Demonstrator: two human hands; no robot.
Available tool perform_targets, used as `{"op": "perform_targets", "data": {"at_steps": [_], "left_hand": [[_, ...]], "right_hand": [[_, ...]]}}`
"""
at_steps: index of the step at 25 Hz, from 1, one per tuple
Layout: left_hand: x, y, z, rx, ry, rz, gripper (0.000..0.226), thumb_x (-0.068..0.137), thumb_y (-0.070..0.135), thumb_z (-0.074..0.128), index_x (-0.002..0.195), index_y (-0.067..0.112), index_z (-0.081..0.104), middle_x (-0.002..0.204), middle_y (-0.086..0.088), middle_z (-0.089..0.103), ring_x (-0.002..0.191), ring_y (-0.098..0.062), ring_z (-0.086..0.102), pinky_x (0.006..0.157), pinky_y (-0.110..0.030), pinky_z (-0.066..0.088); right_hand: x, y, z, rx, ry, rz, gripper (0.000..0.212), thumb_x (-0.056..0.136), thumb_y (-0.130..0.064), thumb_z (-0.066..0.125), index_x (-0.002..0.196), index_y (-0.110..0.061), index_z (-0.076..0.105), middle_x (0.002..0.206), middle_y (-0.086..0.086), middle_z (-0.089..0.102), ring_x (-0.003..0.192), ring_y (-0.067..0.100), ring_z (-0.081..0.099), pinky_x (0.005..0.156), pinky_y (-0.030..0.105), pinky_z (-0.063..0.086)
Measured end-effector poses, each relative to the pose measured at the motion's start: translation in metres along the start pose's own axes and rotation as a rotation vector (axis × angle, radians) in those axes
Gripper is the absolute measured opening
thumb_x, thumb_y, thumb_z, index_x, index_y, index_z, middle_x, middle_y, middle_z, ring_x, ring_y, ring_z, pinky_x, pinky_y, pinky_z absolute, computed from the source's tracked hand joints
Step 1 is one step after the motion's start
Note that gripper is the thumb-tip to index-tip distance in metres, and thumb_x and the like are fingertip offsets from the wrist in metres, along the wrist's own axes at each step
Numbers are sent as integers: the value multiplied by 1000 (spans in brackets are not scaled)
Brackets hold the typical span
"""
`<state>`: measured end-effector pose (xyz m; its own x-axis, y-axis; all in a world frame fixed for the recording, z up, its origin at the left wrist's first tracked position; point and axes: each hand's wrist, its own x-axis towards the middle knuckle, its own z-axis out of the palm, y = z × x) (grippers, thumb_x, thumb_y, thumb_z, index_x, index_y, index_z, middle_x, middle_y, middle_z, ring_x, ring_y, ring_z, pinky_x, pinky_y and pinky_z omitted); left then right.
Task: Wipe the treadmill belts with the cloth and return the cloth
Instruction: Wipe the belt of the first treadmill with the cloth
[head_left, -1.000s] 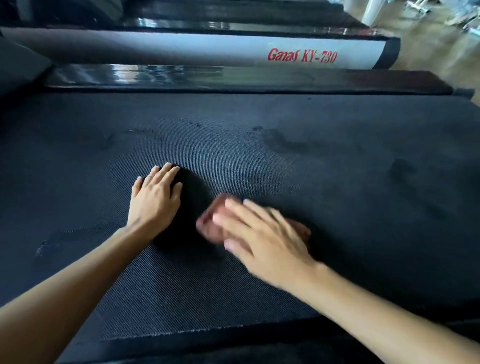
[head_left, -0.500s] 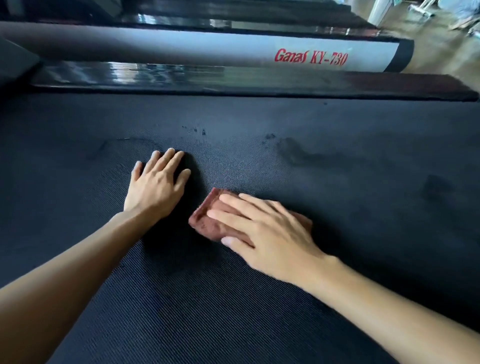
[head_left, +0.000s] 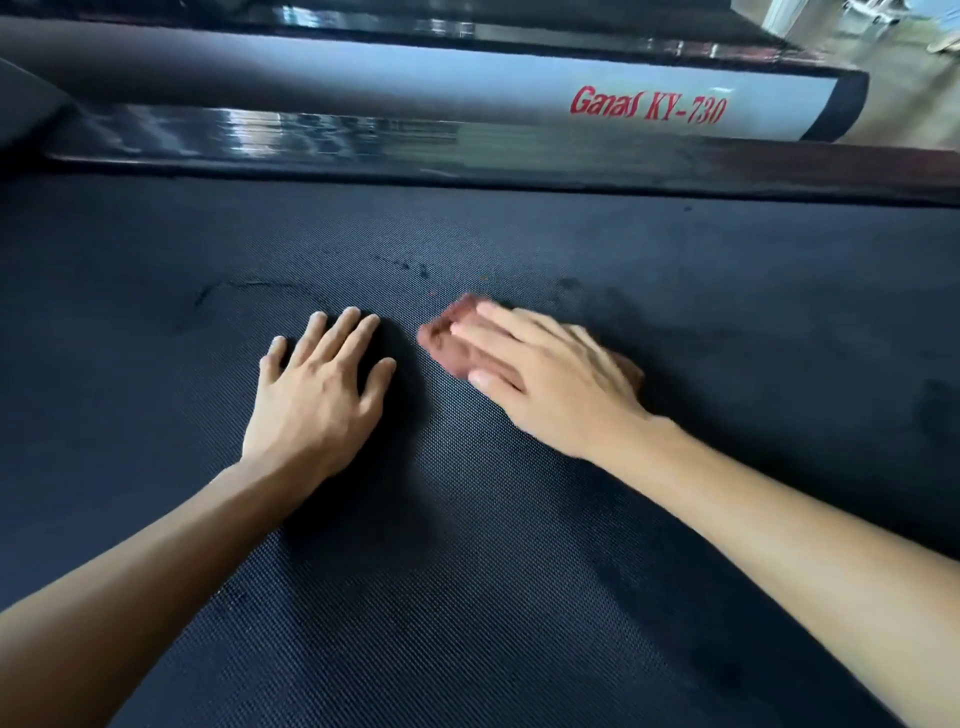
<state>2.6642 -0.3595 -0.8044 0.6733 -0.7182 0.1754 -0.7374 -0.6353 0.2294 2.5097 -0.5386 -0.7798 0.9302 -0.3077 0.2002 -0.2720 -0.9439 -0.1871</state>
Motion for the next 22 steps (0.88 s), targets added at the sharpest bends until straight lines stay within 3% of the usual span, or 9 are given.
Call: {"op": "perform_targets", "data": {"at_steps": [1, 3, 5, 7, 10, 14, 16, 20, 22], "left_hand": [[0, 1, 0, 1, -5, -3, 55, 100, 52, 29, 150, 29, 29, 159, 10, 21, 148, -16, 11, 119, -45, 8], [0, 2, 1, 8, -14, -11, 58, 99, 56, 23, 151, 30, 27, 160, 11, 19, 149, -15, 9, 119, -44, 6], [-1, 2, 0, 13, -19, -17, 65, 93, 59, 15, 151, 31, 26, 160, 11, 18, 149, -15, 7, 119, -43, 5], [0, 3, -1, 19, -14, -24, 68, 91, 58, 14, 151, 31, 25, 160, 12, 18, 149, -14, 8, 119, -43, 6], [0, 3, -1, 23, -22, -22, 68, 90, 59, 12, 151, 32, 24, 160, 13, 17, 149, -13, 7, 119, -43, 7], [1, 2, 0, 26, -16, -9, 71, 89, 61, 9, 151, 31, 27, 160, 12, 19, 149, -15, 9, 119, -44, 8], [1, 2, 1, 30, -15, -7, 71, 89, 61, 8, 151, 31, 26, 160, 12, 18, 149, -15, 8, 119, -44, 8], [0, 4, 1, 27, -19, -27, 68, 91, 60, 10, 151, 32, 24, 160, 12, 17, 149, -14, 7, 120, -44, 7], [-1, 4, 1, 28, -20, -23, 67, 91, 59, 10, 151, 32, 24, 160, 13, 17, 149, -14, 7, 120, -44, 8]], "right_hand": [[-17, 13, -7, -10, 10, -6, 50, 96, -54, 45, 144, -46, 37, 156, -19, 27, 139, 11, 31, 110, 40, 28], [-9, 57, -18, -72, 50, 180, 49, 95, -53, 47, 143, -46, 39, 155, -19, 30, 135, 15, 38, 108, 41, 31], [37, 93, -15, -115, 86, 424, 49, 96, -52, 44, 144, -44, 38, 156, -15, 28, 135, 22, 38, 109, 44, 29], [94, 98, -1, -110, 83, 557, 49, 97, -49, 39, 145, -41, 35, 158, -11, 25, 138, 25, 34, 110, 45, 25], [136, 47, 18, -59, 54, 427, 49, 97, -49, 41, 145, -41, 37, 158, -9, 26, 139, 22, 31, 111, 42, 23], [51, 1, 13, -18, 45, 3, 49, 95, -54, 44, 143, -46, 38, 155, -17, 29, 139, 13, 33, 109, 41, 29], [41, 30, 2, -29, 48, 70, 49, 94, -55, 46, 142, -47, 40, 154, -19, 32, 134, 16, 39, 108, 41, 32], [131, 83, 11, -114, 99, 445, 50, 97, -51, 41, 145, -38, 38, 156, -7, 30, 135, 28, 39, 111, 45, 29], [180, 70, 26, -99, 41, 453, 51, 97, -50, 38, 147, -37, 35, 157, -5, 28, 137, 28, 35, 110, 45, 27]]}}
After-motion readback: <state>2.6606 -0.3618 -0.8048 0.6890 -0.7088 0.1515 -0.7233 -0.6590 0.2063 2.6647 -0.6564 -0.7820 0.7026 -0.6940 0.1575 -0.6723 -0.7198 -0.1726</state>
